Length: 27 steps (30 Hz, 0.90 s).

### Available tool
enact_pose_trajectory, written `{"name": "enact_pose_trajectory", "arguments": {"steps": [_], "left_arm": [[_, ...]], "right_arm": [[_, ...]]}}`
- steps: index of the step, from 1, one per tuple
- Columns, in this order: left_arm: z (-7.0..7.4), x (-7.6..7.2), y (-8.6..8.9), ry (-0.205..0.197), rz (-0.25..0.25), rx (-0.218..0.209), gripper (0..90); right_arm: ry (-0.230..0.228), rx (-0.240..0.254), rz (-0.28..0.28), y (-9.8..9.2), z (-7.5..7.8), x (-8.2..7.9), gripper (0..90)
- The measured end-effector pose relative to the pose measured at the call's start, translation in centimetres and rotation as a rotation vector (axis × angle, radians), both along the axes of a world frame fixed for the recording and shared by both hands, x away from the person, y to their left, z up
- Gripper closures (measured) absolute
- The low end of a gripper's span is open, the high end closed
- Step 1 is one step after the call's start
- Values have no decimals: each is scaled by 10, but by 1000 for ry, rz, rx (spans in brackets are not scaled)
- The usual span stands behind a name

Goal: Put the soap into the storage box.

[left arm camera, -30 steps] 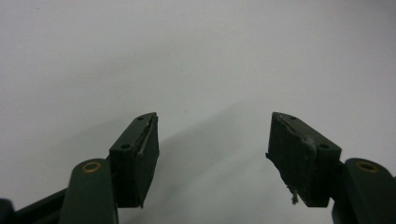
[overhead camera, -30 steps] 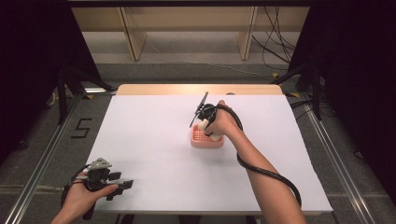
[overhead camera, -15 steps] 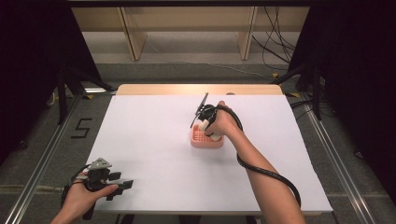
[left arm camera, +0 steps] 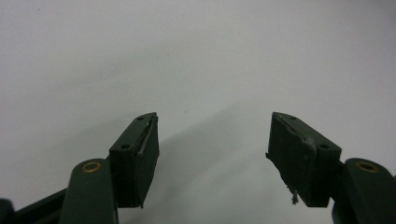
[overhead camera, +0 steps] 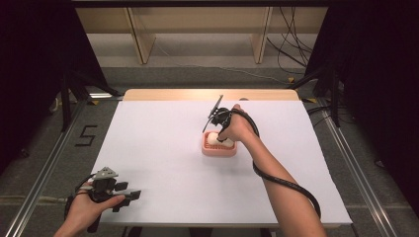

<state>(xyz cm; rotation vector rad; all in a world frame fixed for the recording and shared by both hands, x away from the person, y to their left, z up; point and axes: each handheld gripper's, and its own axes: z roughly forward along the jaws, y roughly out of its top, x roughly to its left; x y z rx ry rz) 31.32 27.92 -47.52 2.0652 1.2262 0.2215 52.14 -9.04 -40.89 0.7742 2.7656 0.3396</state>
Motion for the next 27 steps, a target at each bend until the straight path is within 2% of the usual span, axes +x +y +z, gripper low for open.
{"name": "enact_pose_trajectory", "arguments": {"steps": [1, 3, 4, 5, 8, 9, 10, 12, 13, 15, 17, 21, 24, 25, 26, 27], "left_arm": [[0, 0, 0, 0, 1, 0, 333], [0, 0, -1, -5, 9, -4, 333], [-1, 0, -1, -14, 10, 2, 333], [-1, 0, -1, -6, 8, 5, 333], [-1, 1, -1, -6, 3, 11, 333], [0, 0, 0, 2, -4, 11, 333], [0, 0, 0, 2, -4, 11, 333], [-1, 0, -2, -4, 8, 0, 333], [-1, 1, -1, -7, 5, 14, 333], [-1, -1, -3, -4, 24, 10, 333], [-1, 0, -1, 0, 7, 21, 333], [-1, 0, -1, 1, 9, 22, 333], [-1, 0, -1, 2, 8, 24, 333], [-2, 0, -2, 1, 23, 13, 333], [-3, 1, -2, 2, 17, 8, 333], [-3, 0, -1, 7, 11, 21, 333]], "right_arm": [[17, 10, -29, 0, 2, -4, 488], [0, 15, -19, -5, 2, -5, 508], [7, 25, -26, -6, 3, -8, 519], [17, 41, -51, -7, 4, -11, 530], [-5, 55, -66, -14, 5, -20, 591], [-16, 67, -65, -18, 4, -24, 636], [-16, 67, -65, -18, 4, -24, 636], [-17, 77, -82, -23, 3, -33, 681], [-20, 79, -78, -25, 2, -35, 699], [-17, 99, -107, -30, -1, -45, 750], [-25, 121, -121, -40, -5, -56, 788], [-22, 148, -154, -50, -10, -69, 795], [-16, 156, -152, -64, -18, -87, 788], [-3, 170, -163, -71, -24, -98, 775], [-3, 170, -163, -71, -24, -98, 775], [-5, 173, -180, -74, -28, -104, 767]]}}
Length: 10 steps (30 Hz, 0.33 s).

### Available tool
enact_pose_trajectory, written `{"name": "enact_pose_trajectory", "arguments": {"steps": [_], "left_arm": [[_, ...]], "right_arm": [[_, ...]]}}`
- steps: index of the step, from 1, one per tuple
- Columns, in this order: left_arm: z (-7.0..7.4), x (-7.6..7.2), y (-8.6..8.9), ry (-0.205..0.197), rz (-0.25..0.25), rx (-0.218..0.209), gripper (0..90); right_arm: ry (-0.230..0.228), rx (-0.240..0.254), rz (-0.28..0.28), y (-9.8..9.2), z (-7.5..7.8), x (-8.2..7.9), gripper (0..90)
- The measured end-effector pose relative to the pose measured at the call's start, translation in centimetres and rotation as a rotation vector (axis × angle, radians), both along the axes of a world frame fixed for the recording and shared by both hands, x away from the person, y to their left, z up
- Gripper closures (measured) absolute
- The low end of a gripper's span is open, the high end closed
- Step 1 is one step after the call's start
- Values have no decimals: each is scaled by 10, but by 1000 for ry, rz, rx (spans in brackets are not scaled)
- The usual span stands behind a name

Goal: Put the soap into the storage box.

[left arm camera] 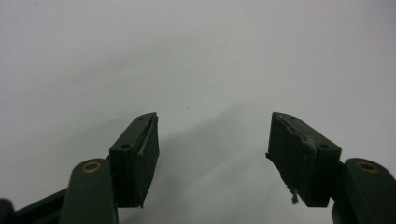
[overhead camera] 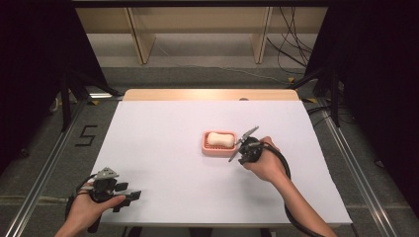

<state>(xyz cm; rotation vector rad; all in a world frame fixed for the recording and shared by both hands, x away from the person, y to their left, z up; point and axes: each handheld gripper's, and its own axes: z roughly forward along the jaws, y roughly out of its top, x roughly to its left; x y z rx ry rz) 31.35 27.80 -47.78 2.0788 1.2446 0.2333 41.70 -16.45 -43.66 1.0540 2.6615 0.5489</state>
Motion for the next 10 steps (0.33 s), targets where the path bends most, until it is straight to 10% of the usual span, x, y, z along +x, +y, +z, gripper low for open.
{"name": "enact_pose_trajectory", "arguments": {"steps": [10], "left_arm": [[-1, 3, 1, -5, 15, -9, 333]], "right_arm": [[-32, 164, -61, -27, -27, -41, 621]]}}
